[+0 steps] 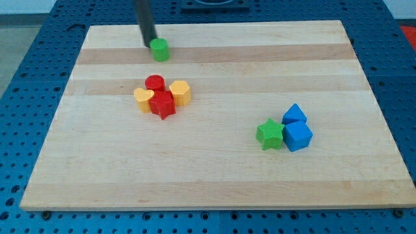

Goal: Move the green circle above the green star

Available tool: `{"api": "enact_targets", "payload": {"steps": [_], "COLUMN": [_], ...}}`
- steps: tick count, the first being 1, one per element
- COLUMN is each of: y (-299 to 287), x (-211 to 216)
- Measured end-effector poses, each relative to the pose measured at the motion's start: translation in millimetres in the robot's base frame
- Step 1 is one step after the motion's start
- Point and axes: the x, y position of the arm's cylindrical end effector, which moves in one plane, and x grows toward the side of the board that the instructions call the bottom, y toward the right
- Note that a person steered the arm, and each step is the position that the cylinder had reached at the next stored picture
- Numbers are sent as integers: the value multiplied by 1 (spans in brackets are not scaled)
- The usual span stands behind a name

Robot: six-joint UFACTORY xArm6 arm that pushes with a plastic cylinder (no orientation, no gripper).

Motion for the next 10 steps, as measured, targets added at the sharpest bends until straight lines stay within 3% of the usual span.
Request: {"api": "enact_targets", "payload": {"steps": [2,3,4,6,10], "y": [77,68,32,-57,118], "x": [7,-5,-19,15,69]}}
